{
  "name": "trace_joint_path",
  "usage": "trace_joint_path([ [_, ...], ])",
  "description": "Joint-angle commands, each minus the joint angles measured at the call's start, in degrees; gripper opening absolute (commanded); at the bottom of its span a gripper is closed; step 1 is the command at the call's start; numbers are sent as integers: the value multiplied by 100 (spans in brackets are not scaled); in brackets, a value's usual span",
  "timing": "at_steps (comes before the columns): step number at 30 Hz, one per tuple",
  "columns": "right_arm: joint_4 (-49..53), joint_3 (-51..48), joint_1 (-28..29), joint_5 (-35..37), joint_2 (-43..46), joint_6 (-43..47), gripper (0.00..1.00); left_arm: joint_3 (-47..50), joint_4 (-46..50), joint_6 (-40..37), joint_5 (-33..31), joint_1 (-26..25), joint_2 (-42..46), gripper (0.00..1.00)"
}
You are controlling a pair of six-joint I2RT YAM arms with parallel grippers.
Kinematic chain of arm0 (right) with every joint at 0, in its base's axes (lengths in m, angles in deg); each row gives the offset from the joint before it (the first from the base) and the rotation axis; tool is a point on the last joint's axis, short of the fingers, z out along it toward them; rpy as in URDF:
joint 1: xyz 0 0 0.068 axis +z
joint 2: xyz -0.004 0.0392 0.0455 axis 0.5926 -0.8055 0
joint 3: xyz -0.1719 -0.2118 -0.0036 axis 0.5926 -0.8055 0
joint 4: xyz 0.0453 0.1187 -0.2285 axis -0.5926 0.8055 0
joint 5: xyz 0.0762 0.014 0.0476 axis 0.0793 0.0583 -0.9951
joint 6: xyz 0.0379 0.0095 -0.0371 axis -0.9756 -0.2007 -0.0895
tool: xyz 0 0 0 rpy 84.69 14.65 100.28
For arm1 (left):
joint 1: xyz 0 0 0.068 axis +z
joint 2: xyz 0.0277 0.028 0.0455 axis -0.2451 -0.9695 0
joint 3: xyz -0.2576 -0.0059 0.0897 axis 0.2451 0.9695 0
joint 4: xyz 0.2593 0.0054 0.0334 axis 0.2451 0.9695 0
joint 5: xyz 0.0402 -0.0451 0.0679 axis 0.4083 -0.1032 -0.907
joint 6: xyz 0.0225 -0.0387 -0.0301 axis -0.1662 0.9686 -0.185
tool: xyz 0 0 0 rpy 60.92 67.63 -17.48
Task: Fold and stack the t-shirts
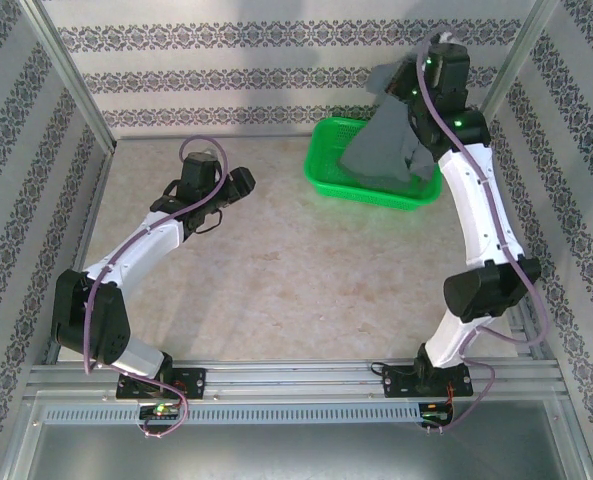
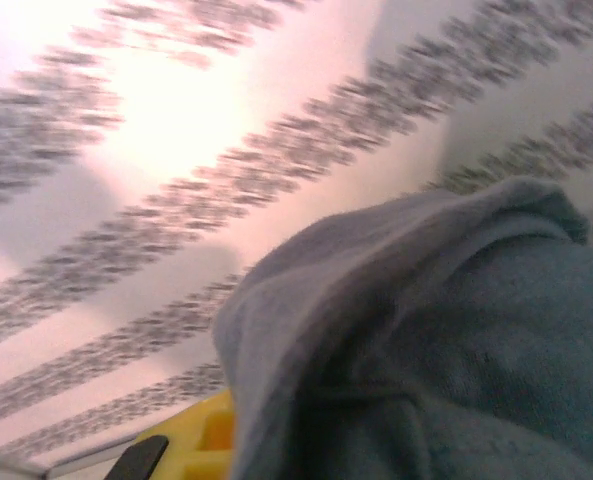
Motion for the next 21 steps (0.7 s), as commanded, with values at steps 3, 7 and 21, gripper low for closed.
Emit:
trace_joint_path([
  [3,-44,600,1095,423,391,1055,0,-185,585,-68,-687,54,358,82],
  [7,6,907,2110,676,359,1571,0,-242,924,-86,-1285,51,706,82],
  [21,1856,1699,3379,-1435,-2351,383,43,34,2850,599,-2760,45,2050,83],
])
